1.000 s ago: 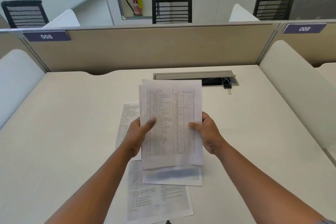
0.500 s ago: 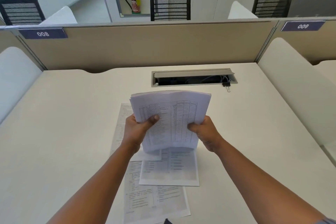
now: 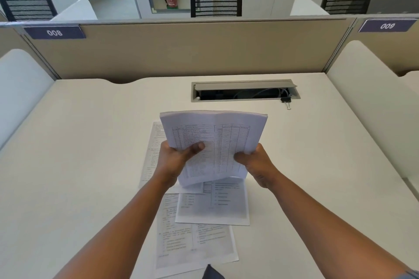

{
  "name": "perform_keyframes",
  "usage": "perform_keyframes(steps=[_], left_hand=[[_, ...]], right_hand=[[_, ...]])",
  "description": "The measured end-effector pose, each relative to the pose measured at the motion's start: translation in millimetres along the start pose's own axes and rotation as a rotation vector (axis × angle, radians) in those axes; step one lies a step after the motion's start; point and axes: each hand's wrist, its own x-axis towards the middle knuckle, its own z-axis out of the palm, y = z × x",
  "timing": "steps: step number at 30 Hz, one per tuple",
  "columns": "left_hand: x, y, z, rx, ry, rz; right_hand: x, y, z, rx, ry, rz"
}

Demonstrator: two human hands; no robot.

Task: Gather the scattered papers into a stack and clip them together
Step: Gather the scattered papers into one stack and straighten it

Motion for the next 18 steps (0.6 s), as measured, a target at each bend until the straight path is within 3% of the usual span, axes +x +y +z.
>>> perform_keyframes(steps=[6, 12, 18], left_hand=[[4, -15, -11, 0.111, -0.058, -0.16], [13, -8, -5, 0.149, -0.039, -0.18], [18, -30, -3, 0.198, -0.084, -0.393]], right_hand=[[8, 16, -2, -0.02, 0.016, 0.073], [10, 11, -5, 0.008, 0.072, 0.088], [11, 26, -20, 0.0, 0.118, 0.245]])
